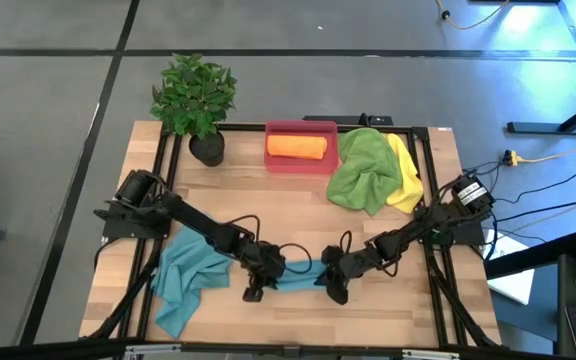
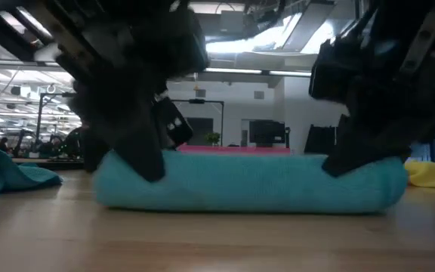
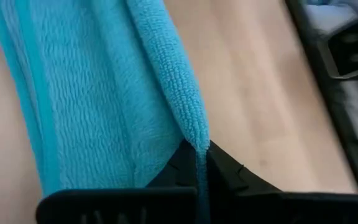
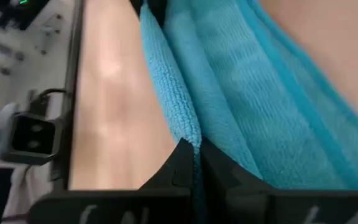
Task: Roll microfiber towels into tight, uniform cylinder then place into a basket
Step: Roll the right blue towel
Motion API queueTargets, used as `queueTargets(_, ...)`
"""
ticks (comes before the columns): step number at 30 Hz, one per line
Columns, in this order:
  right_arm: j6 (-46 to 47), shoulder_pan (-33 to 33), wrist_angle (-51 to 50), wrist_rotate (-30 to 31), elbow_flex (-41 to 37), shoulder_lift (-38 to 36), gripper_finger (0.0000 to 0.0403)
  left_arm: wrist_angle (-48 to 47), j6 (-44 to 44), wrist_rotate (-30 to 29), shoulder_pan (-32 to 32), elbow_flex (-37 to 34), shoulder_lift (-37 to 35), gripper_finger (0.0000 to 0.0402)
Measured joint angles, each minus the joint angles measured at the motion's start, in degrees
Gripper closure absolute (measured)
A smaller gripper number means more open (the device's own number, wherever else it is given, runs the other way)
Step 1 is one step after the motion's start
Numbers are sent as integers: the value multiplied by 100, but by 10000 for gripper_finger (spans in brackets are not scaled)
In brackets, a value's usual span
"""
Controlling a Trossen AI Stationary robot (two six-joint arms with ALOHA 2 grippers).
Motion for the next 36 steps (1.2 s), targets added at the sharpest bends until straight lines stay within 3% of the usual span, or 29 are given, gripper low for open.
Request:
queueTargets(3,-508,58,-285,122,258,0,394,-76,-39,72,-101,55,-138,402)
queueTargets(9,-1835,133,-1803,1112,955,4,379,-632,-396,-190,58,14,-216,401)
queueTargets(21,-2585,195,-4071,1740,2082,7,277,-36,-495,111,224,-473,-179,401)
queueTargets(25,-3184,452,-3840,1862,2365,7,270,818,-498,158,222,-825,-210,401)
queueTargets(31,-3868,683,-2886,1885,2399,48,295,2449,-1104,84,230,-1556,-280,401)
queueTargets(36,-4203,654,-2440,1780,2396,372,320,2690,-1614,74,335,-1652,-282,401)
